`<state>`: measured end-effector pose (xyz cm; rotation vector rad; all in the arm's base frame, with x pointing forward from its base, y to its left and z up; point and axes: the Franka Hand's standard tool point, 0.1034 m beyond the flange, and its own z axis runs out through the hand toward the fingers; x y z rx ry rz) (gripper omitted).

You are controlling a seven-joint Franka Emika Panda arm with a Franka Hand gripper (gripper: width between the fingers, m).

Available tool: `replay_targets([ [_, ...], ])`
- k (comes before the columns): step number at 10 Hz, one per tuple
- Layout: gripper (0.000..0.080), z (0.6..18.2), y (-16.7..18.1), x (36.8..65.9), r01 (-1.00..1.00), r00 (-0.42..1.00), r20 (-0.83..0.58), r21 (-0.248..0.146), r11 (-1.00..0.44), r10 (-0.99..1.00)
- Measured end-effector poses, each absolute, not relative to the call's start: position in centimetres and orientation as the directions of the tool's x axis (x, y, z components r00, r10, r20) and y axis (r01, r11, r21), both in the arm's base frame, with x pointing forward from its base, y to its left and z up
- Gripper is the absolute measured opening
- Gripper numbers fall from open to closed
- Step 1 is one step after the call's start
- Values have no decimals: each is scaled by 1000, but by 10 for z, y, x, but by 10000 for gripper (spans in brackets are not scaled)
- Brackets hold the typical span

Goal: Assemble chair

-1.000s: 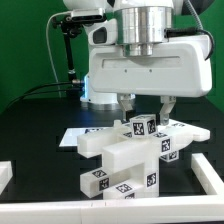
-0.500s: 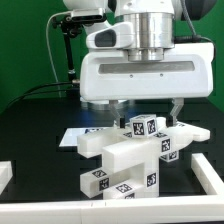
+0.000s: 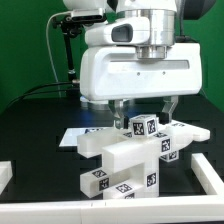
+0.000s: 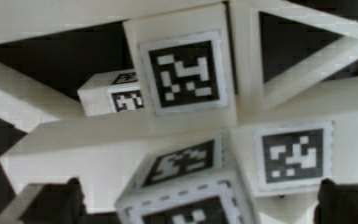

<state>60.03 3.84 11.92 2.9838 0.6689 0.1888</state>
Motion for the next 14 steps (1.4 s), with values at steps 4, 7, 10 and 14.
replay_targets([
  [4, 382, 119, 39, 600, 266, 954, 119, 83, -960, 274],
  [7, 285, 119, 39, 600, 59, 989, 134, 55, -997, 66],
  [10, 285, 119, 43, 600, -272, 953, 143, 5, -962, -269],
  [14, 285, 118, 44, 600, -563, 815, 135, -45, -825, -564],
])
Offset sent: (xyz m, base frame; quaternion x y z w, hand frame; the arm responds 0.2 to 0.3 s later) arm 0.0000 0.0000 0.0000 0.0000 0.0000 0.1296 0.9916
